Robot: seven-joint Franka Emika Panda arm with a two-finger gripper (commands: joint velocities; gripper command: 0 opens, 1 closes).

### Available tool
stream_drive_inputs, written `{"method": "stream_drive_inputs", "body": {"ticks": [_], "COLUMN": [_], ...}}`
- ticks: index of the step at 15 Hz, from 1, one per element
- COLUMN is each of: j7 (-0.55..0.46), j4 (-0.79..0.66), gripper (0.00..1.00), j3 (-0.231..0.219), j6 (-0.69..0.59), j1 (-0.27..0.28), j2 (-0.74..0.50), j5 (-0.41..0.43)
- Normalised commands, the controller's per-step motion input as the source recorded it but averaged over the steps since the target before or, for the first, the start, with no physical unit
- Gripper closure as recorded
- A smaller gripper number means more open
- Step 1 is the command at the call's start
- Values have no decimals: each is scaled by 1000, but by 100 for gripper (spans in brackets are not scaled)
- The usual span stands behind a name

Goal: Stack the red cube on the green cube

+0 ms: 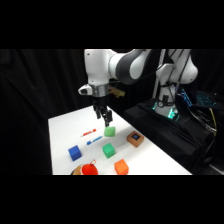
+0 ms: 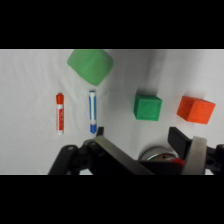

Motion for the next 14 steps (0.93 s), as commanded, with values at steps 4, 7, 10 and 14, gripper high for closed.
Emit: {"method": "stream_drive_inputs", "body": {"ticks": [4,7,10,14], "j7": [269,292,271,241], "j4": [117,186,239,258], "gripper": [0,0,0,0], "j3": [70,73,58,39], "j6": [-3,3,15,31], "j1": [96,128,133,130], "j2": [90,177,222,223], "j5": [-17,-16,-24,-30]}}
